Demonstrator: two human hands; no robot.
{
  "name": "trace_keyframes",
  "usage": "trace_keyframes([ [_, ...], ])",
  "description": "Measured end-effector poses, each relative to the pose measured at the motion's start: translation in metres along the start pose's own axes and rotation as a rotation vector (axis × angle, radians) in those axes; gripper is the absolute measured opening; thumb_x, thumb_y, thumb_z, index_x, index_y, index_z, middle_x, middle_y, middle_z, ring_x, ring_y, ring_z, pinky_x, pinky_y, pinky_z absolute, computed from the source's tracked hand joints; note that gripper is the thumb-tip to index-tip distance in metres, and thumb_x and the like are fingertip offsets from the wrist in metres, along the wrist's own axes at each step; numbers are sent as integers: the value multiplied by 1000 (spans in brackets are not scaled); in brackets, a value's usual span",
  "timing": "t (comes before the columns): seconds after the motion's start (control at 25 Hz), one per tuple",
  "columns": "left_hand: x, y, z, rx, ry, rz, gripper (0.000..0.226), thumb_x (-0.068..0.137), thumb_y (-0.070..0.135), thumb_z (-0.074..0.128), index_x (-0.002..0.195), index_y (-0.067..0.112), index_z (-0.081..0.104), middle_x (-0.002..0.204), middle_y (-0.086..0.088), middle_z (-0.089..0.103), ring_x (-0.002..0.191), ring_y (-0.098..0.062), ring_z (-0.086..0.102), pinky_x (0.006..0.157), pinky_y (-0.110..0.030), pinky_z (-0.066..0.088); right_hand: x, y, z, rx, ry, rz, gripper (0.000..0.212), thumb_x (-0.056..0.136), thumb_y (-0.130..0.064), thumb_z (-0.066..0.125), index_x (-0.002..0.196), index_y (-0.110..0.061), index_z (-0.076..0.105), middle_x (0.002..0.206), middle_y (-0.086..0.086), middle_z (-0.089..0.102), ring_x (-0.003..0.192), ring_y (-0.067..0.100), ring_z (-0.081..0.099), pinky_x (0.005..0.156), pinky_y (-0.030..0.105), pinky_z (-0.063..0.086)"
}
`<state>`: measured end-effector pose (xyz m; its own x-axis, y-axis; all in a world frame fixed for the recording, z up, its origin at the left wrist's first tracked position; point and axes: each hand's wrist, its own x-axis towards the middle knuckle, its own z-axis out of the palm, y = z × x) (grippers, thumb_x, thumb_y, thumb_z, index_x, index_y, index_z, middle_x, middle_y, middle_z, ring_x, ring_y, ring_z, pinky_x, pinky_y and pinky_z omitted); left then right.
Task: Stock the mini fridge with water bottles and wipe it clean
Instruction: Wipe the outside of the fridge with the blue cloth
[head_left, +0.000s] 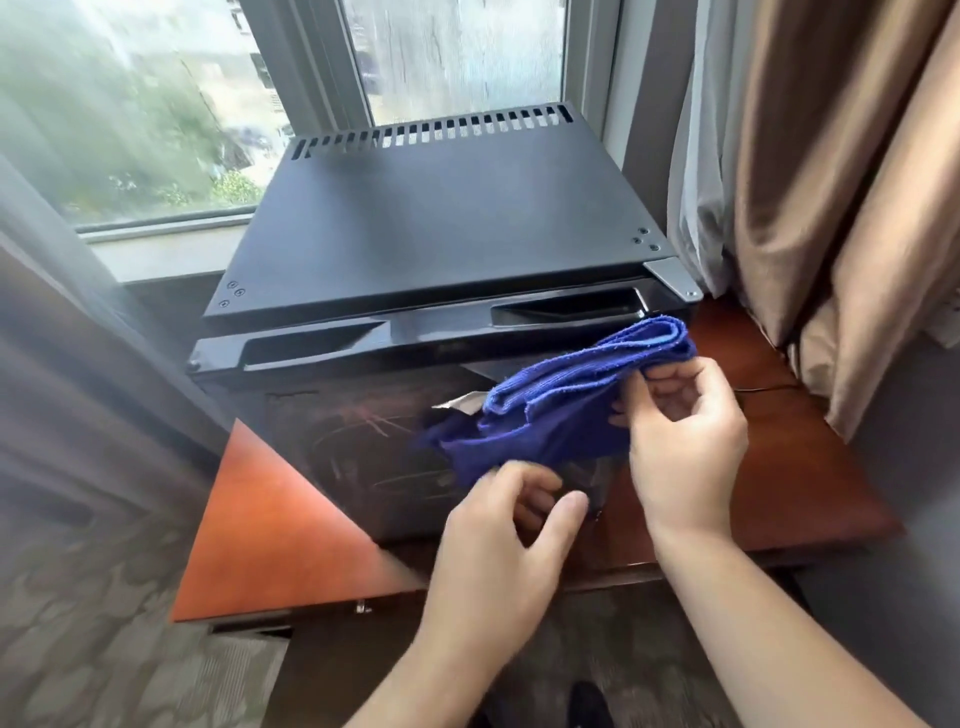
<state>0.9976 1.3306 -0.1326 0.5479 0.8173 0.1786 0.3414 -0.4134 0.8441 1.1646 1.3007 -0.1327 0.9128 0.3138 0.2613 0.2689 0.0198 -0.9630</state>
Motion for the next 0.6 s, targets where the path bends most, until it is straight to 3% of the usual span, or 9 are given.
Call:
trace_keyframes([
  [0.08, 18, 1, 8, -338, -96, -414, 27, 94, 52, 64, 87, 28, 75, 91, 11, 76, 88, -7, 72, 87, -42, 58, 3, -1, -2, 63, -36, 68, 13, 86, -14, 74, 80, -22, 64, 72, -3, 70, 69, 22, 73, 72, 55, 61],
  [0.16, 33, 6, 10, -675, -61, -621, 35, 93, 57, 61, 100, 26, 76, 107, 5, 77, 101, -10, 73, 91, -40, 57, 5, 0, -4, 129, -68, 109, 11, 88, -20, 73, 79, -20, 66, 74, 2, 72, 71, 24, 75, 75, 56, 62],
  [0.24, 36, 12, 8, -1029, -80, -735, 59, 87, 63, 55, 125, 20, 67, 121, -2, 75, 110, -15, 72, 94, -37, 53, 5, -1, -7, 157, -99, 119, 30, 93, -42, 68, 79, -15, 67, 76, 11, 72, 74, 31, 74, 77, 59, 60],
  [0.32, 34, 19, 8, -1157, -157, -825, 75, 85, 74, 49, 134, 18, 62, 126, -6, 73, 116, -19, 70, 99, -40, 51, 5, -2, -10, 167, -125, 137, 59, 94, -61, 60, 80, -4, 64, 76, 19, 69, 75, 38, 68, 77, 60, 57],
  [0.36, 33, 20, 9, -1168, -201, -858, 80, 84, 78, 47, 135, 18, 62, 127, -7, 72, 118, -21, 69, 100, -41, 50, 5, -5, -10, 162, -133, 132, 63, 93, -64, 59, 79, -2, 63, 74, 17, 69, 72, 34, 66, 76, 55, 57],
  [0.44, 38, 18, 8, -1211, -194, -867, 81, 82, 76, 51, 136, 16, 62, 128, -8, 71, 121, -22, 67, 101, -39, 49, 8, -11, -10, 106, -136, 104, 60, 90, -60, 65, 73, -3, 64, 68, 10, 68, 63, 21, 58, 68, 44, 53],
  [0.6, 50, 23, 11, -1199, -22, -778, 48, 97, 43, 56, 135, 14, 63, 120, -6, 75, 103, -15, 74, 86, -28, 52, 15, -14, -9, 84, -126, 118, 50, 90, -48, 72, 71, -3, 64, 64, 10, 67, 65, 36, 62, 72, 56, 55],
])
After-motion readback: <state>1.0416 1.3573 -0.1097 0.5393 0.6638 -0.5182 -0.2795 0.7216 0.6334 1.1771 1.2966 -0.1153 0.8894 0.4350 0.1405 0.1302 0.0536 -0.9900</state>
